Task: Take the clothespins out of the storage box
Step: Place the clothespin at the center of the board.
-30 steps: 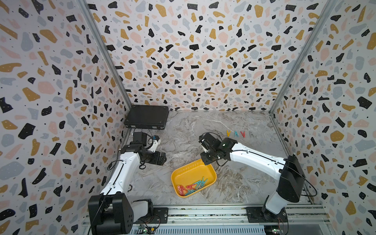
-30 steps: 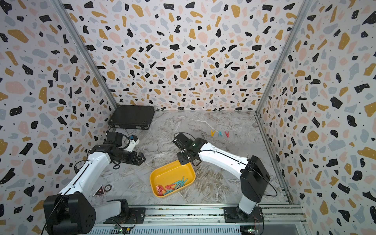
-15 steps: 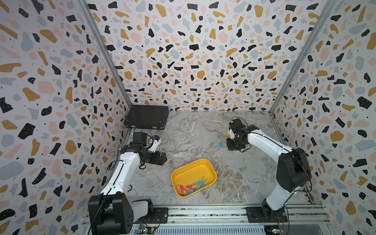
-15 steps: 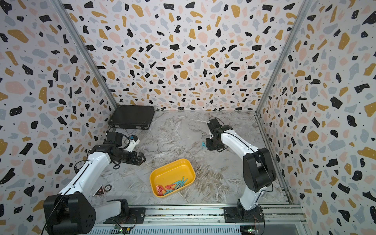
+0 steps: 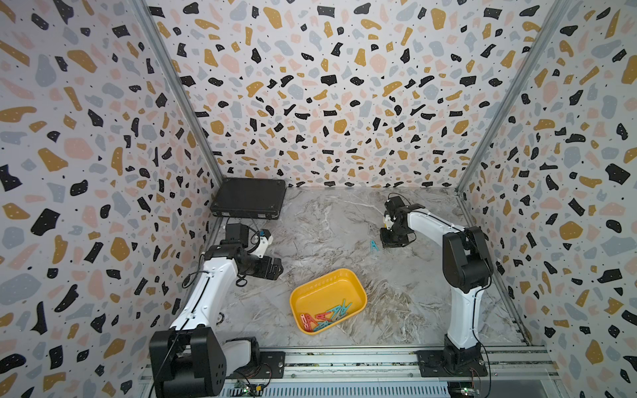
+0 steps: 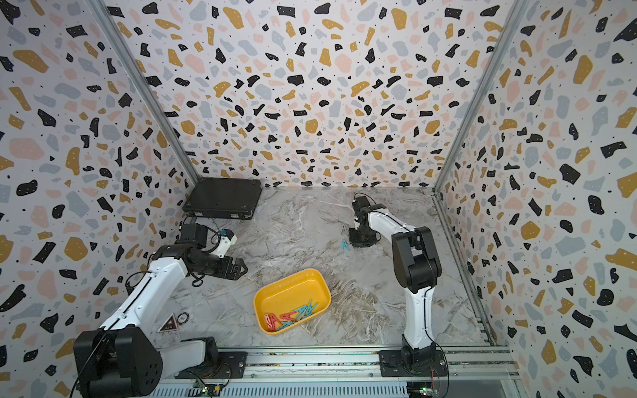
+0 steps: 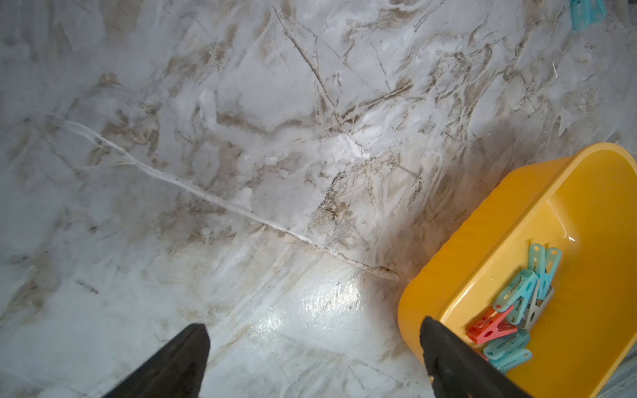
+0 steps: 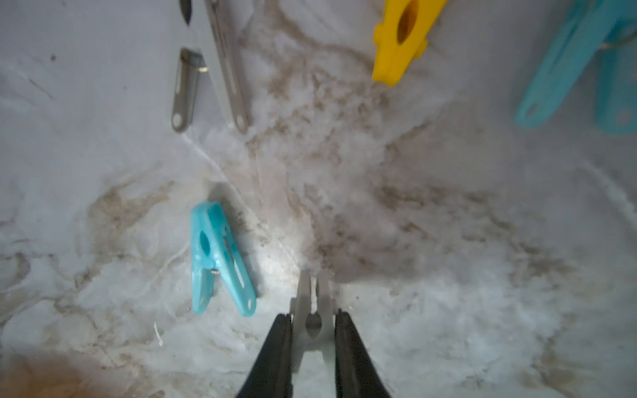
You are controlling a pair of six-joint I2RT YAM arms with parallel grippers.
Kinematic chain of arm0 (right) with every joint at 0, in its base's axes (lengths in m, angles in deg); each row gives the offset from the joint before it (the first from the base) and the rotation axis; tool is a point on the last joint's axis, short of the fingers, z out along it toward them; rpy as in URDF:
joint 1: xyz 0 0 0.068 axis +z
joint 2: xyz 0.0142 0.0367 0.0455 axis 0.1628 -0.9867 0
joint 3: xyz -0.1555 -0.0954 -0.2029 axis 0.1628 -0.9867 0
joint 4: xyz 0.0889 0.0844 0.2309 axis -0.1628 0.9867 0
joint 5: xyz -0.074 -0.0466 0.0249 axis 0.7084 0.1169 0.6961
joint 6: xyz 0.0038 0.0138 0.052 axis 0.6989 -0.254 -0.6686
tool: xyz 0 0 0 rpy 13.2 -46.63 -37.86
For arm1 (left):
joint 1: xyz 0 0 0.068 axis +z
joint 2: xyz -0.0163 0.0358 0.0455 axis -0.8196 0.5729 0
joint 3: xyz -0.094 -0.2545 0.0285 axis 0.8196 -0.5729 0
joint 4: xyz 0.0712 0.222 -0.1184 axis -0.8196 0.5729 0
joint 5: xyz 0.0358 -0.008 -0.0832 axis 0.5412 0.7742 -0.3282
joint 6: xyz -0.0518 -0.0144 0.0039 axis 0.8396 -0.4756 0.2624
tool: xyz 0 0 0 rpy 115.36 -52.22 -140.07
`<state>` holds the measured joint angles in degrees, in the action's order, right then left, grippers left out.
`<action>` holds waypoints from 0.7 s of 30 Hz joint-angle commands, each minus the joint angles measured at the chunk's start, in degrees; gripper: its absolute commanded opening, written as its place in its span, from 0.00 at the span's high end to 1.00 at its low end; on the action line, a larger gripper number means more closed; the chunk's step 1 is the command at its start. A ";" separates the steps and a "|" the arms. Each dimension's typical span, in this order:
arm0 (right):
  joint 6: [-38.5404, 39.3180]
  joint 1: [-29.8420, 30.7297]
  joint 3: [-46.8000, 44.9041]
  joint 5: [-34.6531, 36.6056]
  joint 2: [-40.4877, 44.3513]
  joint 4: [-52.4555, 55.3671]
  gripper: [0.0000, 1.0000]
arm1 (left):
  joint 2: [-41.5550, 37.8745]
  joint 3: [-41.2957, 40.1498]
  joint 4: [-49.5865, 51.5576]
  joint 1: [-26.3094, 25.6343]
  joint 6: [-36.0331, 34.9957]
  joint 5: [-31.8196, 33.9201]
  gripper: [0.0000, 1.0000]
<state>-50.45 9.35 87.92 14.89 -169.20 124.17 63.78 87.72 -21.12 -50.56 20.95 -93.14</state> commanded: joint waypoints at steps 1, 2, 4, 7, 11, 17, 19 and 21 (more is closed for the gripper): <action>-0.56 -0.87 3.14 0.87 -1.06 0.96 0.94 | -0.94 0.67 0.37 0.34 -0.48 -1.12 0.00; -0.55 -0.88 3.53 0.78 -1.52 0.92 0.94 | -0.98 0.68 0.37 0.36 -0.45 -1.11 0.00; -0.61 -0.88 4.09 1.19 -2.38 1.07 0.94 | -0.98 0.66 0.38 0.35 -0.49 -1.01 0.00; -0.79 -0.99 4.44 2.47 -3.46 1.11 0.92 | -0.98 0.71 0.31 0.34 -0.46 -1.12 0.00; -0.91 -1.05 4.64 2.32 -4.38 1.15 0.91 | -0.90 0.67 0.34 0.42 -0.44 -1.17 0.00; -1.15 -1.03 4.11 1.80 -3.86 0.41 0.82 | -0.89 0.73 0.37 0.34 -0.52 -1.30 0.00; -1.06 -1.03 4.57 1.93 -3.75 0.75 0.81 | -0.89 0.66 0.38 0.34 -0.49 -1.30 0.00; -1.08 -1.05 4.96 1.91 -3.65 0.94 0.78 | -0.94 0.67 0.30 0.34 -0.47 -1.30 0.00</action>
<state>-51.06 8.37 91.00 16.20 -172.94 123.97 63.78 87.72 -21.15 -50.56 20.93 -93.33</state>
